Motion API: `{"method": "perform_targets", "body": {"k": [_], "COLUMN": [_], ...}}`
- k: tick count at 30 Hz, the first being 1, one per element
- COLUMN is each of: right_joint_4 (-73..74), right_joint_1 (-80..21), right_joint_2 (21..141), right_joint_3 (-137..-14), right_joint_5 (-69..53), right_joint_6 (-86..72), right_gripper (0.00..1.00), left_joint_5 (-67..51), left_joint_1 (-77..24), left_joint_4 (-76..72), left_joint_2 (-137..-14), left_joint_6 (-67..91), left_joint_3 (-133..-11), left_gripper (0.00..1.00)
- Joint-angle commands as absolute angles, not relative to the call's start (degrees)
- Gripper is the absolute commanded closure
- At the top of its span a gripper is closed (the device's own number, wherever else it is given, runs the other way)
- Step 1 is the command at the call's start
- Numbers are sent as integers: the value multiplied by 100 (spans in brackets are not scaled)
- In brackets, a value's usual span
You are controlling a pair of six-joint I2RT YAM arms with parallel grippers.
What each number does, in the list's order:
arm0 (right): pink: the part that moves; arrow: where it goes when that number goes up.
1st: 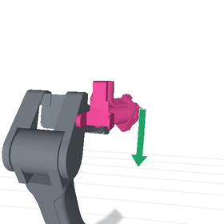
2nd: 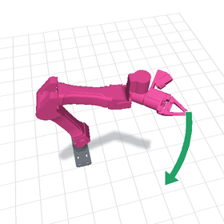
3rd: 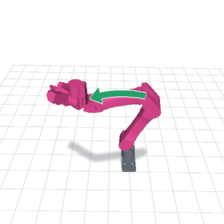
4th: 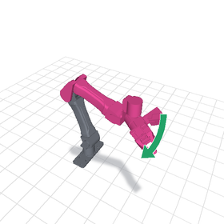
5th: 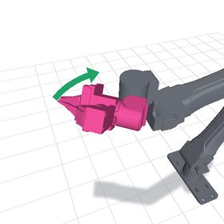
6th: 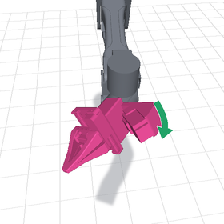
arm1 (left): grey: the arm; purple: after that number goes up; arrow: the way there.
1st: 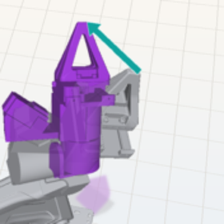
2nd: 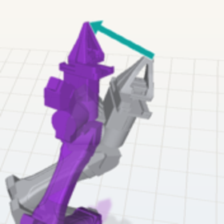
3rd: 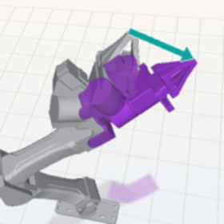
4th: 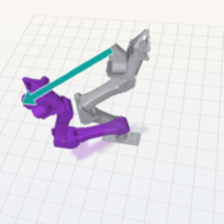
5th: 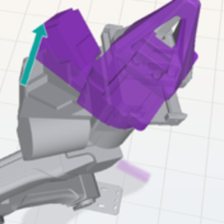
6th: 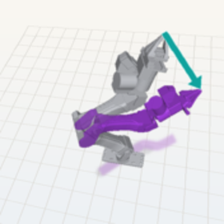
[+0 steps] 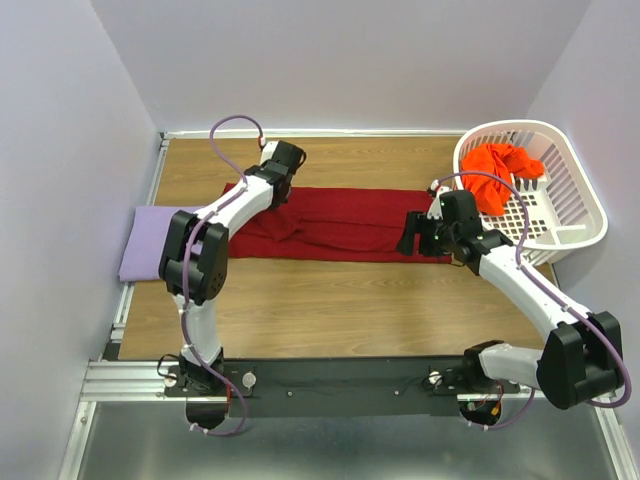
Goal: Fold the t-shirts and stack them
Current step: Fold the tshirt
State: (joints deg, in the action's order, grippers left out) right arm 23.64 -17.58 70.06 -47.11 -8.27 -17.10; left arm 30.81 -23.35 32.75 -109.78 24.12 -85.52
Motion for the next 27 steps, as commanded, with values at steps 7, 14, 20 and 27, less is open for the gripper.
{"method": "perform_targets", "body": {"k": [7,14,20,27], "right_joint_4": [2320,2320,2320,2294], "right_joint_1": [-1784,-1775,-1775,-1802], "right_joint_2": [7093,7347,7602,8147], "right_joint_3": [-4755,-4948,-5115,-5370], "right_joint_5": [-1300,-1406,-1108,-1081], "right_joint_6": [-1494,-1441,-1512,-1503], "right_gripper": [19,19,19,32], "left_joint_5": [3480,3322,3173,3208], "left_joint_1": [-2180,-2118,-2092,-2013], "left_joint_4": [2874,2689,2663,2892], "left_joint_2": [-11645,-11865,-11673,-10399], "left_joint_6": [1872,1854,1951,2434], "left_joint_3": [-9641,-9615,-9467,-8643], "left_gripper": [99,82,34,34]}}
